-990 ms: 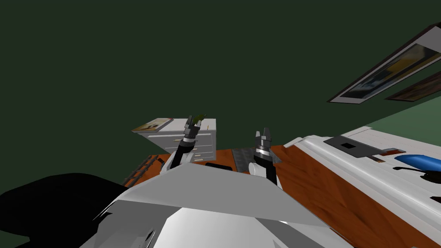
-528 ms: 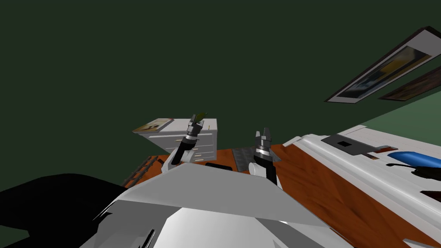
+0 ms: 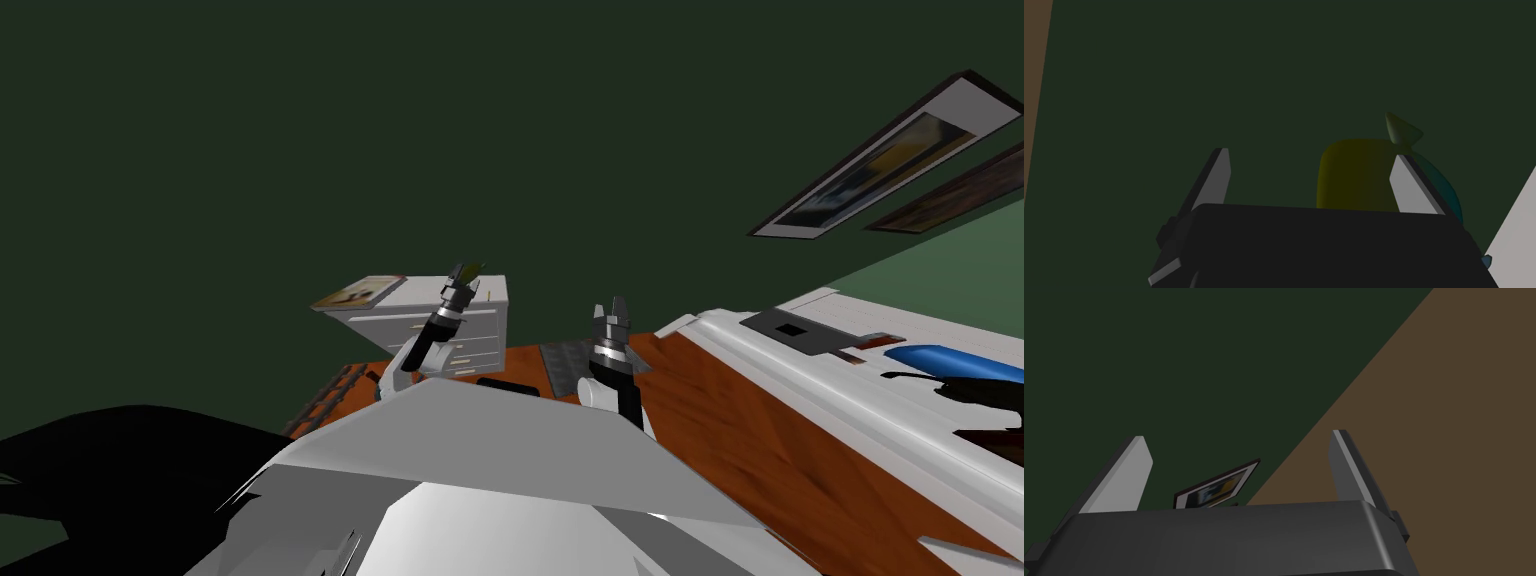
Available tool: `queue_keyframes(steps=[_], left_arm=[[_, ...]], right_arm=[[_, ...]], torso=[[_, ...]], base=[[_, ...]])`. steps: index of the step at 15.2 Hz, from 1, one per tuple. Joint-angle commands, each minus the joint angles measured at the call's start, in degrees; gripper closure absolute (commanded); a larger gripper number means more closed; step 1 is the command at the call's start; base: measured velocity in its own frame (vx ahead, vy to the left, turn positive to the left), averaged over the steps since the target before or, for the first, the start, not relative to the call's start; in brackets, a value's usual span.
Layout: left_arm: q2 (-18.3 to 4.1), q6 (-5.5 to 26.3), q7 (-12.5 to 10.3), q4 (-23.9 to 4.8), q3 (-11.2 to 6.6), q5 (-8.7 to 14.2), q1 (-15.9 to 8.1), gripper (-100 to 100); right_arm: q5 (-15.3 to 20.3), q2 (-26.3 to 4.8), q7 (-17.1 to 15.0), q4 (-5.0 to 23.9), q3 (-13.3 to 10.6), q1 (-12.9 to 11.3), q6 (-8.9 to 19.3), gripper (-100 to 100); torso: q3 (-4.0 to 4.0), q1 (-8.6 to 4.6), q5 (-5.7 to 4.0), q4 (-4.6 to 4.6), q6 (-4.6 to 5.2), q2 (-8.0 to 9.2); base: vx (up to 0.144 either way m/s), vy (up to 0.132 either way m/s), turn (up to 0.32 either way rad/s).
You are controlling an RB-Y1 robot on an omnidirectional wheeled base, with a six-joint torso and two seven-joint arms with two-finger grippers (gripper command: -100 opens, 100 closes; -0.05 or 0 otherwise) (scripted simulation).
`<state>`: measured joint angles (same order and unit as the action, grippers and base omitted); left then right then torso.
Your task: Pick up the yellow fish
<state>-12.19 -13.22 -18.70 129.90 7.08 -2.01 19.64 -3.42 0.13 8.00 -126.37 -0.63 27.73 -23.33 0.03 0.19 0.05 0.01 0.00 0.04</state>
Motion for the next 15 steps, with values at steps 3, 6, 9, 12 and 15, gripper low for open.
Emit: queue_keyframes(steps=[3, 6, 9, 12, 15], left_arm=[[-0.6, 4.2, -1.6, 0.3, 0.56, 0.5, -1.4, -100], [-1.2, 7.3, -3.1, 0.5, 0.99, 1.0, -2.8, -100], [-1.6, 10.6, -4.6, 0.7, 1.44, 1.5, -4.2, -100], [-2.0, 14.0, -6.1, 0.9, 1.89, 2.0, -5.7, -100], [-2.4, 17.5, -7.7, 1.1, 2.34, 2.6, -7.2, -100]], right_arm=[[0.0, 0.0, 0.0, 0.0, 0.0, 0.0, 0.0, 0], [0.0, 0.0, 0.0, 0.0, 0.0, 0.0, 0.0, 0], [0.0, 0.0, 0.0, 0.0, 0.0, 0.0, 0.0, 0], [0.0, 0.0, 0.0, 0.0, 0.0, 0.0, 0.0, 0], [0.0, 0.0, 0.0, 0.0, 0.0, 0.0, 0.0, 0]], torso=[[0.00, 0.02, 0.00, 0.00, 0.00, 0.00], [-0.01, 0.00, 0.00, 0.00, 0.01, -0.02], [0.00, 0.01, 0.00, 0.00, 0.01, -0.01], [-0.01, 0.03, 0.00, 0.00, 0.00, -0.02], [-0.01, 0.03, 0.00, 0.00, 0.01, -0.01]], base=[[-0.013, 0.044, -0.026], [-0.010, 0.041, -0.024], [-0.014, 0.044, -0.027], [-0.011, 0.048, -0.028], [-0.015, 0.050, -0.027]])
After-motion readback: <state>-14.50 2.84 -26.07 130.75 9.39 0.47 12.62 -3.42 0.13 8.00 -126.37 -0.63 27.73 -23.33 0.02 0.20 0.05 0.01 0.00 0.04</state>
